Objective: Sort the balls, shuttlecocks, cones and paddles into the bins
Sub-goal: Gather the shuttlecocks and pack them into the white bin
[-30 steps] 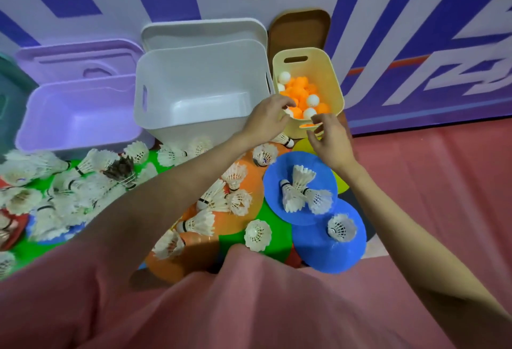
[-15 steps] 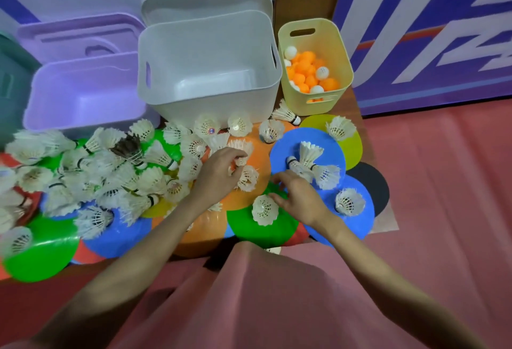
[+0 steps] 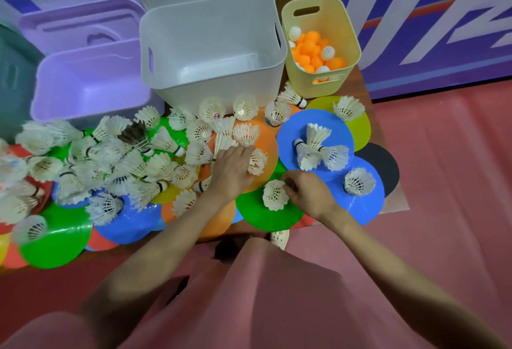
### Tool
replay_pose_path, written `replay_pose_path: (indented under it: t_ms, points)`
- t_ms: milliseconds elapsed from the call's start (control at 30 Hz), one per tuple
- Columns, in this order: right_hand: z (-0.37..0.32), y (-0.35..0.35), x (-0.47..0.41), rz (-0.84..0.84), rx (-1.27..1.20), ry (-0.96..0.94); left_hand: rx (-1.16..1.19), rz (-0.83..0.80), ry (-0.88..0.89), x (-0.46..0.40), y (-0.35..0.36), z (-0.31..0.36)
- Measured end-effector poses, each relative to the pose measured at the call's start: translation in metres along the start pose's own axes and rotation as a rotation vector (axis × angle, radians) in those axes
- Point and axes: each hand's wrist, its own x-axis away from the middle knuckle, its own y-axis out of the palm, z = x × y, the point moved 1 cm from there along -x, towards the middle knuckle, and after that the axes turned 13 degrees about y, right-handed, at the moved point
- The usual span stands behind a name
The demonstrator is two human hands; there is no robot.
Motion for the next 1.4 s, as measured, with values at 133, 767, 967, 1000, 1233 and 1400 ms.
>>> replay_pose_path:
  t_ms: [133, 767, 967, 1000, 1233, 1400]
  points:
    - [0.000, -0.012, 0.008, 0.125, -0.129, 0.019, -0.097, -0.035, -0.018, -0.008, 0.008, 0.004]
    - [-0.026, -0.059, 0.010, 0.277, -0.637, 0.041, 0.579, 0.335, 0.058, 0.008, -0.022, 0.030]
    - [-0.026, -0.049, 0.009, 0.267, -0.570, 0.078, 0.612, 0.321, 0.043, 0.011, -0.024, 0.040]
    - [-0.025, -0.049, 0.009, 0.274, -0.582, 0.086, 0.610, 0.329, 0.049, 0.011, -0.025, 0.041]
    - [-0.005, -0.054, 0.026, 0.368, -0.670, 0.134, 0.657, 0.344, 0.000, 0.003, -0.019, 0.051]
    - [0.046, -0.050, 0.038, 0.558, -0.265, 0.297, 0.713, 0.342, -0.017, -0.001, -0.013, 0.059]
